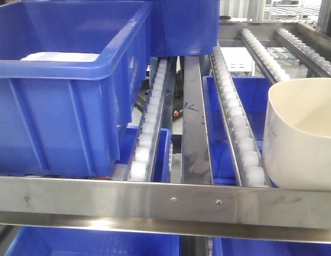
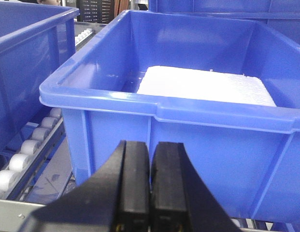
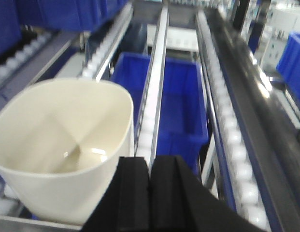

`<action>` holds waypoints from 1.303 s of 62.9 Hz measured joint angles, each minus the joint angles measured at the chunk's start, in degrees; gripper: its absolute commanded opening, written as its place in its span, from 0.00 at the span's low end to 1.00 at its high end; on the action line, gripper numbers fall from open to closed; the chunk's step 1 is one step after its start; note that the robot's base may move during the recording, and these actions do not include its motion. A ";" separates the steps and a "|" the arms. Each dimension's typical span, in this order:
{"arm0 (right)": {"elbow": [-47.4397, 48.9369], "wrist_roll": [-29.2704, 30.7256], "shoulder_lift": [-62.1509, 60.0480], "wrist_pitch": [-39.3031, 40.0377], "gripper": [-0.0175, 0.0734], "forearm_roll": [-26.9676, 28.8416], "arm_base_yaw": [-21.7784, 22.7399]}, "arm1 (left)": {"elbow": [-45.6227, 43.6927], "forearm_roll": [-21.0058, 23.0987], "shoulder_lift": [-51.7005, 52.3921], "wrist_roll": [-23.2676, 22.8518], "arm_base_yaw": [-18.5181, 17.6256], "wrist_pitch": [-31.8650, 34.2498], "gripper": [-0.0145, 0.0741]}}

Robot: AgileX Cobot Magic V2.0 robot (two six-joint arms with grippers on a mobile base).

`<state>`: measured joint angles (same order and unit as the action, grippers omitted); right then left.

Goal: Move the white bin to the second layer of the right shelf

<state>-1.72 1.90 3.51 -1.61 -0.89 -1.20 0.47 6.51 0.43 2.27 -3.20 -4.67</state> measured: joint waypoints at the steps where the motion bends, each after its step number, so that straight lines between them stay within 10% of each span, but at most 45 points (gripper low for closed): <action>1: 0.00 0.00 -0.70 -0.13 0.25 0.03 0.00 | 0.00 0.00 0.00 0.00 0.00 0.00 0.26; 82: 0.00 -2.55 -4.18 -0.02 0.25 0.15 0.00 | 0.00 0.00 0.00 0.00 0.00 0.00 0.26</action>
<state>-1.72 -0.64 -0.67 -1.63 -0.73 -1.20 0.47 6.51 0.43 2.27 -3.20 -4.67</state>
